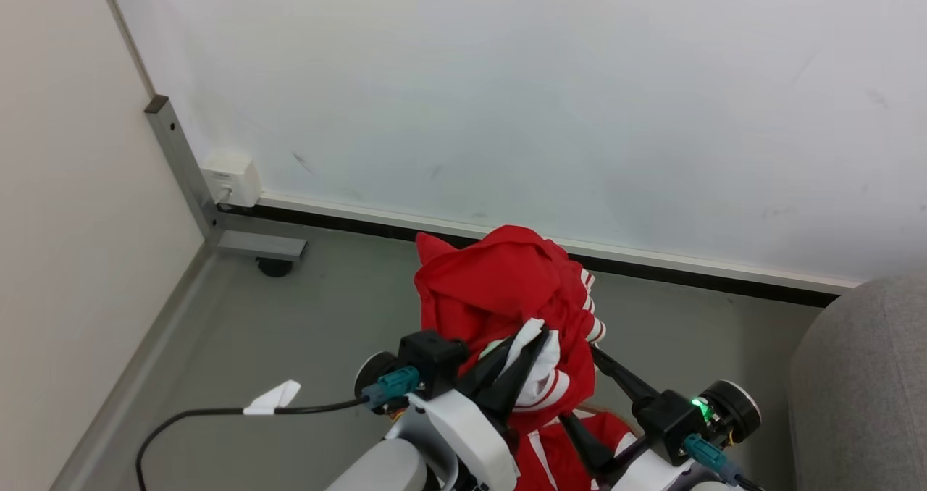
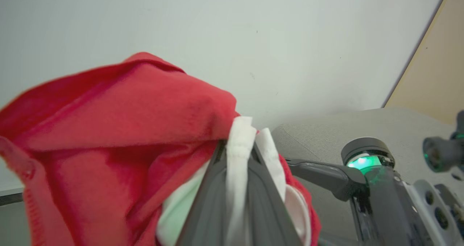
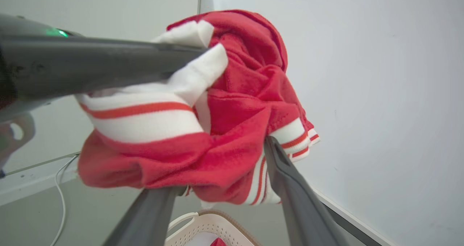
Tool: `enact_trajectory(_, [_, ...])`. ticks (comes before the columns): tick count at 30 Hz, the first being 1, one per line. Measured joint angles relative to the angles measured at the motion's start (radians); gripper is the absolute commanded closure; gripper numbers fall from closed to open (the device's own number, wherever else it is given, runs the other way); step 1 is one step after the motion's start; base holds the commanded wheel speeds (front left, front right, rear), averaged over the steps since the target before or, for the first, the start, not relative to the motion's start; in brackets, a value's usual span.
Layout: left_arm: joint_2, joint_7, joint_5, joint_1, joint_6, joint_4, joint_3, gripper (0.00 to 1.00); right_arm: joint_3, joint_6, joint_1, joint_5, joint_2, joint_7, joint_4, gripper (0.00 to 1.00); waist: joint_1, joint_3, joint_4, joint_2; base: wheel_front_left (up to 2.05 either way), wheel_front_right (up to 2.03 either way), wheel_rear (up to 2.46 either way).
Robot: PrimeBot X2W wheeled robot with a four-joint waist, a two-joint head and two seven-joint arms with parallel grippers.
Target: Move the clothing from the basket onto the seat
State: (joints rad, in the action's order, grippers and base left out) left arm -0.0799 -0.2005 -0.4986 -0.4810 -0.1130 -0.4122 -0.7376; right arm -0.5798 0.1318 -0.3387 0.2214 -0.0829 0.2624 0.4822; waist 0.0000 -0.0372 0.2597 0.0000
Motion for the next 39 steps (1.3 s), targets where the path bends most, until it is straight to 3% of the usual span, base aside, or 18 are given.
enact_trajectory(2, [0.002, -0.002, -0.003, 0.0, -0.001, -0.003, -0.008, 1.0, 0.0, 0.0, -0.01, 0.002, 0.0, 0.0, 0.006, 0.23, 0.0, 0.001, 0.005, 0.0, 0.0, 0.0, 0.0])
enact_trajectory(3, [0.004, -0.002, -0.005, -0.001, -0.001, -0.005, -0.011, 1.0, 0.0, 0.0, -0.012, 0.006, 0.0, 0.0, 0.011, 0.53, 0.0, 0.001, 0.007, 0.0001, 0.0, 0.0, 0.0])
enact_trajectory(4, [0.005, -0.002, -0.005, -0.002, -0.001, -0.007, -0.014, 1.0, -0.001, 0.0, -0.014, 0.01, -0.001, 0.0, 0.017, 0.68, 0.0, 0.001, 0.009, 0.0, 0.0, 0.0, 0.0])
enact_trajectory(5, [0.006, -0.003, -0.006, -0.003, -0.002, -0.009, -0.016, 1.0, -0.002, 0.0, -0.017, 0.014, -0.002, 0.0, 0.021, 1.0, 0.0, 0.001, 0.011, 0.0, 0.0, 0.0, 0.0])
enact_trajectory(17, [0.014, -0.021, -0.025, -0.011, -0.001, -0.025, -0.023, 1.0, -0.007, 0.0, -0.023, 0.052, -0.015, 0.0, 0.016, 1.0, 0.0, -0.001, 0.02, 0.0, 0.0, 0.0, 0.0])
enact_trajectory(32, [0.005, -0.038, -0.034, -0.012, 0.017, -0.027, -0.009, 1.0, 0.059, 0.0, 0.005, 0.063, -0.029, 0.0, -0.063, 1.0, 0.0, 0.014, -0.028, 0.0, 0.0, 0.0, 0.0])
enact_trajectory(33, [0.005, -0.039, -0.039, -0.012, 0.017, -0.025, -0.008, 0.65, 0.069, 0.0, 0.008, 0.062, -0.03, 0.0, -0.069, 1.0, 0.0, 0.016, -0.035, 0.0001, 0.0, 0.0, 0.0])
enact_trajectory(34, [0.005, -0.039, -0.04, -0.012, 0.017, -0.023, -0.008, 0.0, 0.078, 0.0, 0.01, 0.06, -0.032, 0.0, -0.076, 1.0, 0.0, 0.017, -0.043, 0.0001, 0.0, 0.0, 0.0])
enact_trajectory(39, [-0.002, -0.044, -0.049, -0.011, 0.017, -0.014, -0.005, 0.0, 0.124, 0.0, 0.013, 0.051, -0.043, 0.0, -0.104, 1.0, 0.0, 0.028, -0.096, 0.0, 0.0, 0.0, 0.0])
